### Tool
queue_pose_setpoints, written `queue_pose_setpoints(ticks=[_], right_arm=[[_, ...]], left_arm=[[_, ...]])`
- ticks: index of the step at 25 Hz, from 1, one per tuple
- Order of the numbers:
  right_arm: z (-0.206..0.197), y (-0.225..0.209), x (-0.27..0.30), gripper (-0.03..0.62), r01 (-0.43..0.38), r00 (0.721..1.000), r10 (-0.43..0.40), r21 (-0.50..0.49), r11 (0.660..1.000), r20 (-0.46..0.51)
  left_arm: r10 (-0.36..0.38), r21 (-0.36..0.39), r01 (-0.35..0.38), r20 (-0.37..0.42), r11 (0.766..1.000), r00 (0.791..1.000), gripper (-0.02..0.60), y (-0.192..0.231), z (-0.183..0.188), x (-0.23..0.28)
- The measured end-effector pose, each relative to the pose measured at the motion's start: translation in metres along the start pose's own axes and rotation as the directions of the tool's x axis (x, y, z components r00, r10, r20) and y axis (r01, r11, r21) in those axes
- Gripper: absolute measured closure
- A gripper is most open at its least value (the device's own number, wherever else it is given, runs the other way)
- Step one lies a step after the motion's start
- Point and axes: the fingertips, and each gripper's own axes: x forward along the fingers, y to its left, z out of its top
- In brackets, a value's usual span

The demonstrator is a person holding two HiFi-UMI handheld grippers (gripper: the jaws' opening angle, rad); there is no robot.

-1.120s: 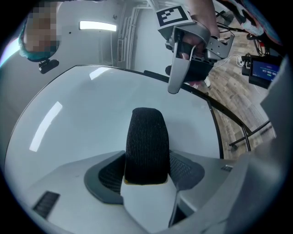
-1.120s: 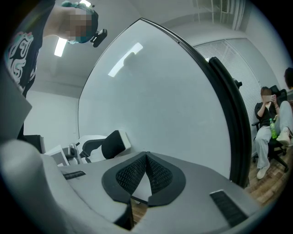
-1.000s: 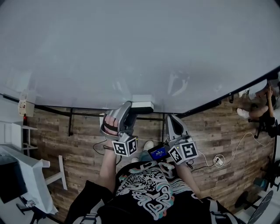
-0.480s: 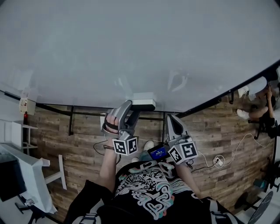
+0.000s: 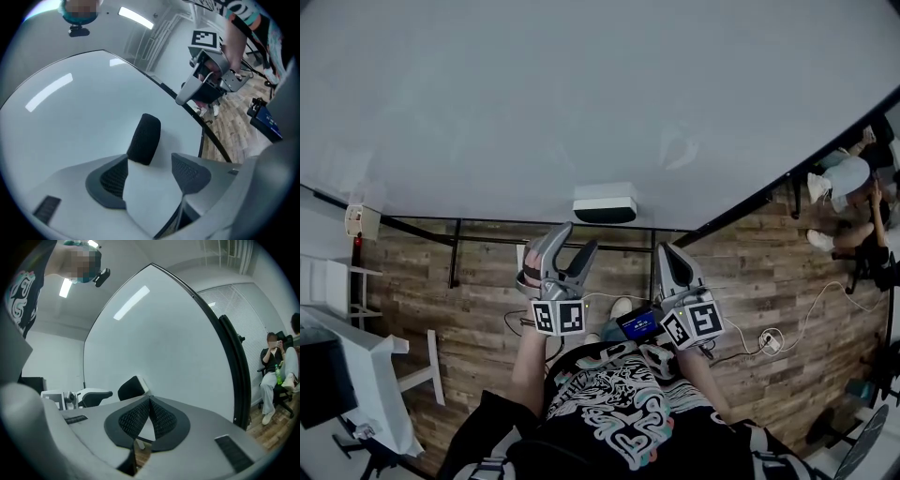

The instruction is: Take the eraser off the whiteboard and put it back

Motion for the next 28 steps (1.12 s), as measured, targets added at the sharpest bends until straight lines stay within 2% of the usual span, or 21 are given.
queue_pose_setpoints(ticks=[1, 2, 4, 5, 7, 8, 9, 12, 13, 14, 15, 18, 21, 22, 24, 25, 26, 27, 28], right_arm=[[0.001, 0.002, -0.003, 0.579, 0.001, 1.000, -0.001, -0.001, 1.000, 0.002], [0.002, 0.005, -0.006, 0.579, 0.001, 1.000, -0.001, -0.004, 1.000, 0.005], [0.004, 0.012, -0.012, 0.579, 0.001, 1.000, -0.001, -0.009, 1.000, 0.010], [0.004, 0.015, -0.015, 0.579, 0.002, 1.000, -0.002, -0.011, 1.000, 0.013], [0.004, 0.024, -0.022, 0.579, 0.003, 1.000, -0.003, -0.013, 1.000, 0.020], [0.005, 0.028, -0.025, 0.579, 0.003, 1.000, -0.002, -0.016, 1.000, 0.024], [0.005, 0.033, -0.029, 0.579, 0.002, 1.000, -0.002, -0.020, 1.000, 0.027], [0.004, 0.048, -0.042, 0.579, 0.003, 1.000, -0.002, -0.031, 1.000, 0.029], [0.002, 0.052, -0.046, 0.580, 0.001, 1.000, 0.000, -0.031, 1.000, 0.026], [0.001, 0.056, -0.050, 0.579, -0.001, 1.000, 0.002, -0.032, 0.999, 0.023], [0.001, 0.060, -0.054, 0.580, -0.004, 1.000, 0.005, -0.032, 0.999, 0.021], [-0.002, 0.074, -0.065, 0.580, -0.013, 1.000, 0.013, -0.041, 0.999, 0.013], [-0.007, 0.089, -0.073, 0.580, -0.028, 1.000, 0.028, -0.051, 0.998, 0.001], [-0.008, 0.092, -0.075, 0.580, -0.033, 0.999, 0.033, -0.052, 0.998, 0.000], [-0.008, 0.097, -0.079, 0.580, -0.038, 0.999, 0.038, -0.054, 0.998, 0.001], [-0.008, 0.098, -0.081, 0.580, -0.040, 0.999, 0.040, -0.054, 0.998, 0.002], [-0.009, 0.100, -0.083, 0.580, -0.042, 0.999, 0.042, -0.053, 0.998, 0.001], [-0.010, 0.102, -0.085, 0.580, -0.044, 0.999, 0.044, -0.052, 0.998, 0.001], [-0.010, 0.103, -0.087, 0.580, -0.047, 0.999, 0.047, -0.048, 0.998, 0.000]], left_arm=[[-0.014, -0.041, 0.015, 0.010, 0.999, 1.000, 0.291, -0.001, 0.002, -0.005], [-0.024, -0.084, 0.026, 0.025, 0.996, 0.999, 0.361, 0.000, 0.006, -0.010], [-0.021, -0.162, 0.029, 0.055, 0.986, 0.998, 0.399, 0.004, 0.013, -0.022], [-0.012, -0.198, 0.025, 0.064, 0.980, 0.998, 0.441, 0.006, 0.015, -0.028], [-0.003, -0.283, 0.024, 0.073, 0.959, 0.997, 0.542, 0.008, 0.016, -0.039], [-0.005, -0.341, 0.031, 0.077, 0.940, 0.997, 0.555, 0.009, 0.015, -0.044], [-0.008, -0.411, 0.042, 0.085, 0.911, 0.996, 0.555, 0.010, 0.016, -0.050], [-0.017, -0.613, 0.085, 0.117, 0.786, 0.993, 0.555, 0.013, 0.016, -0.069], [-0.020, -0.653, 0.101, 0.130, 0.751, 0.991, 0.557, 0.014, 0.016, -0.075], [-0.029, -0.675, 0.119, 0.143, 0.729, 0.989, 0.557, 0.014, 0.017, -0.080], [-0.047, -0.678, 0.139, 0.152, 0.722, 0.987, 0.557, 0.012, 0.018, -0.084], [-0.095, -0.634, 0.167, 0.146, 0.755, 0.985, 0.557, 0.003, 0.024, -0.099], [-0.071, -0.642, 0.143, 0.136, 0.753, 0.988, 0.557, 0.003, 0.024, -0.116], [-0.057, -0.634, 0.122, 0.122, 0.764, 0.991, 0.557, 0.004, 0.022, -0.120], [-0.043, -0.577, 0.079, 0.076, 0.813, 0.996, 0.555, 0.003, 0.019, -0.126], [-0.038, -0.556, 0.065, 0.060, 0.829, 0.997, 0.555, 0.002, 0.019, -0.129], [-0.027, -0.557, 0.054, 0.056, 0.829, 0.998, 0.555, 0.002, 0.018, -0.132], [-0.009, -0.581, 0.042, 0.059, 0.813, 0.998, 0.555, 0.004, 0.018, -0.135], [0.013, -0.616, 0.029, 0.063, 0.787, 0.998, 0.555, 0.008, 0.017, -0.139]])
